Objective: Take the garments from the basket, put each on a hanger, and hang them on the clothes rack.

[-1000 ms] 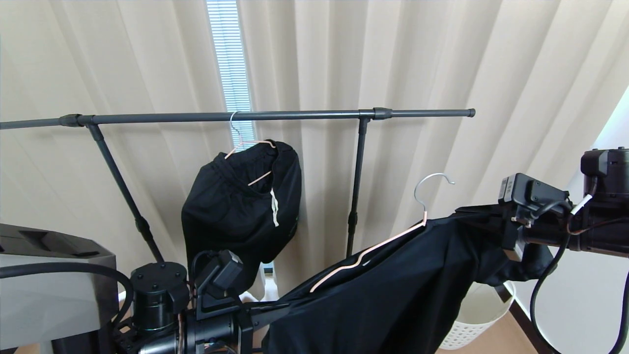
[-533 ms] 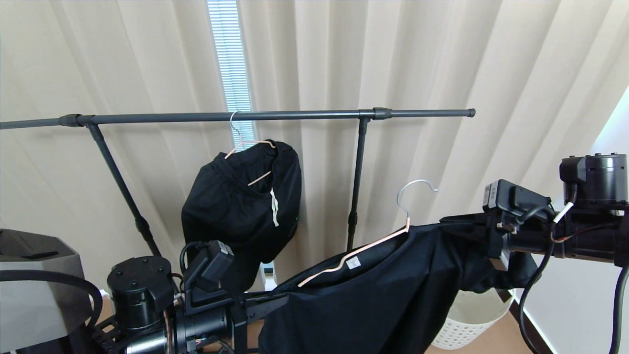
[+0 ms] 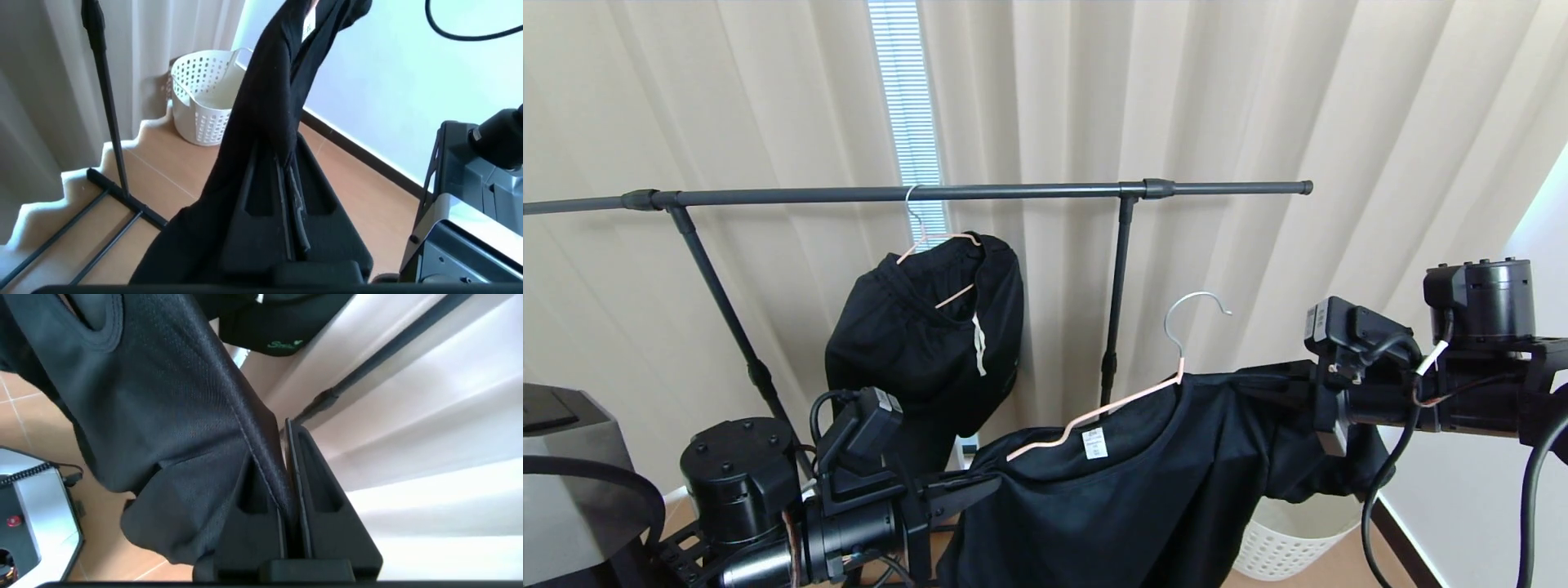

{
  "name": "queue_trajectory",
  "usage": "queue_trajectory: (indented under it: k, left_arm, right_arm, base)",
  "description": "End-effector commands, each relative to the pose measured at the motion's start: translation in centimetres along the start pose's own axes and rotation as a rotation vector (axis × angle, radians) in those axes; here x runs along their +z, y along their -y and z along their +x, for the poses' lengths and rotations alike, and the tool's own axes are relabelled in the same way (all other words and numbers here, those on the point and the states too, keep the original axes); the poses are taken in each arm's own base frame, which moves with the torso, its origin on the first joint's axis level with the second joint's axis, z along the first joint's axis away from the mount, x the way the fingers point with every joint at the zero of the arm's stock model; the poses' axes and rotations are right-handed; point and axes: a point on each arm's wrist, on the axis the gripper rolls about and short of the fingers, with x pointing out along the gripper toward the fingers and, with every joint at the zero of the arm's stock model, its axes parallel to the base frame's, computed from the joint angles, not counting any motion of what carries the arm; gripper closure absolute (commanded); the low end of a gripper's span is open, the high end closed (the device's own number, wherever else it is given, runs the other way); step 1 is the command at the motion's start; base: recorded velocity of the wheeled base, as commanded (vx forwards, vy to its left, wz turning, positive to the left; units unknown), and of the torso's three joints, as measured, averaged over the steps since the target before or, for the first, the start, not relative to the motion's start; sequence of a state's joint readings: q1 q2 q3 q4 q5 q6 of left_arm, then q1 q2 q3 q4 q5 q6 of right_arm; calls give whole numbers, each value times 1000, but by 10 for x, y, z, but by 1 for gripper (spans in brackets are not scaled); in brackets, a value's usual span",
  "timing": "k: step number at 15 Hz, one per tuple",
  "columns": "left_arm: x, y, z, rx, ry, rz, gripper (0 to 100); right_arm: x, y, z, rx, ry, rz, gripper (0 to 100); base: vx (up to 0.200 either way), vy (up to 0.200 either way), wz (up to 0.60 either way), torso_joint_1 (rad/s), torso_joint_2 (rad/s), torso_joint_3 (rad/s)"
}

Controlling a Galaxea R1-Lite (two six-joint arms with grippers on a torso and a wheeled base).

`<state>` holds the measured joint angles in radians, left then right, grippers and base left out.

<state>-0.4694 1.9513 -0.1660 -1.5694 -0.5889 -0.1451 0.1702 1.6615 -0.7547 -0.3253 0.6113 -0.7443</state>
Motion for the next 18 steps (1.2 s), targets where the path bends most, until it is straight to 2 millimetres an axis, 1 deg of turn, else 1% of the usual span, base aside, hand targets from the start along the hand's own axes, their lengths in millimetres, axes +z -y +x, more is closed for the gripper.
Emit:
queue_trajectory:
  k: [1,2,5,6,8,10,12,15,16,17,18]
  left_arm:
    - [5,2,-2,-1,19,12,100]
    - [5,1,-2,7,22,14,100]
    - [7,-1,0,44,36,18,100]
    - [7,0,0,42,37,19,100]
    - [8,-1,0,45,39,19,100]
    - [10,-4,-3,60,51,23,100]
    - [17,-7,-8,82,81,35,100]
    - [22,-8,-12,94,102,44,100]
    - [23,-12,-15,111,111,46,100]
    - [26,-14,-17,123,121,57,100]
    - [28,-20,-21,153,133,82,100]
  right_arm:
    - [-3,-4,6,27,-7,8,100]
    - [-3,-8,12,53,-11,8,100]
    - [-5,-11,21,83,-20,14,100]
    - [-5,-15,26,109,-18,26,100]
    - [-9,-16,31,147,-7,44,100]
    - [-7,-12,27,144,19,43,100]
    - [-8,-5,18,151,63,59,100]
    - [-10,-2,17,153,74,64,100]
    - [-10,-1,16,147,73,61,100]
    - [-12,4,13,125,70,65,100]
    - [-14,9,8,105,72,69,100]
  base:
    - [0,0,0,0,0,0]
    - [0,0,0,0,0,0]
    - [0,0,0,0,0,0]
    - [0,0,0,0,0,0]
    - [0,0,0,0,0,0]
    - [0,0,0,0,0,0]
    - [0,0,0,0,0,0]
    - [0,0,0,0,0,0]
    - [0,0,0,0,0,0]
    - [0,0,0,0,0,0]
    - [0,0,0,0,0,0]
